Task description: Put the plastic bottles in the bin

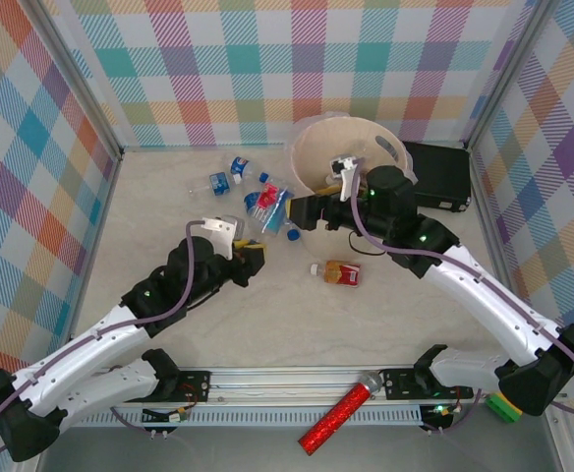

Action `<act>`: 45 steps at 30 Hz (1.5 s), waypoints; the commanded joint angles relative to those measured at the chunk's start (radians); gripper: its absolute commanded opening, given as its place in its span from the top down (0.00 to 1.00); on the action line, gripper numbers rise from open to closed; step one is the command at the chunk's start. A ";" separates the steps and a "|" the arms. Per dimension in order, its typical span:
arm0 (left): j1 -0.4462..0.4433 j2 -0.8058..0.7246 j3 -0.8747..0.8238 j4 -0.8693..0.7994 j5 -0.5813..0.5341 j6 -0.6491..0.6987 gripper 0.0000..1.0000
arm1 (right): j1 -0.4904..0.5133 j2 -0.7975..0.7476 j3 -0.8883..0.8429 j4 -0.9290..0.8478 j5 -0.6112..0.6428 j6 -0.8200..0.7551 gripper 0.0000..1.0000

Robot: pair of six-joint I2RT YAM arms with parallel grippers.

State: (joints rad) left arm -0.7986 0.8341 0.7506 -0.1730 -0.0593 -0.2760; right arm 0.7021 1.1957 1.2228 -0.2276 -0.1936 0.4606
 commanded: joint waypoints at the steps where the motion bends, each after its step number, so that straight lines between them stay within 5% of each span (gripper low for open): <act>1: -0.014 -0.041 0.016 0.042 0.023 0.019 0.73 | 0.020 0.027 -0.002 0.054 -0.028 0.020 0.01; 15: -0.036 -0.065 0.022 0.009 0.060 0.044 0.73 | 0.050 0.116 0.088 0.083 -0.053 0.056 0.01; 29: -0.039 -0.088 0.016 -0.036 0.026 0.060 0.71 | 0.077 0.197 0.170 0.069 -0.102 0.071 0.37; 38: -0.039 -0.086 0.012 -0.044 -0.033 0.056 0.50 | 0.078 0.179 0.171 0.074 -0.037 0.065 0.42; 45: -0.039 -0.056 0.065 -0.049 -0.065 0.050 0.08 | 0.076 0.163 0.254 -0.013 0.077 -0.010 0.43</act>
State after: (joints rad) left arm -0.8291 0.7689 0.7586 -0.2180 -0.1001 -0.2234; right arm 0.7738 1.3914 1.4044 -0.2131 -0.1844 0.5053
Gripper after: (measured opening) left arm 0.901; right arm 0.576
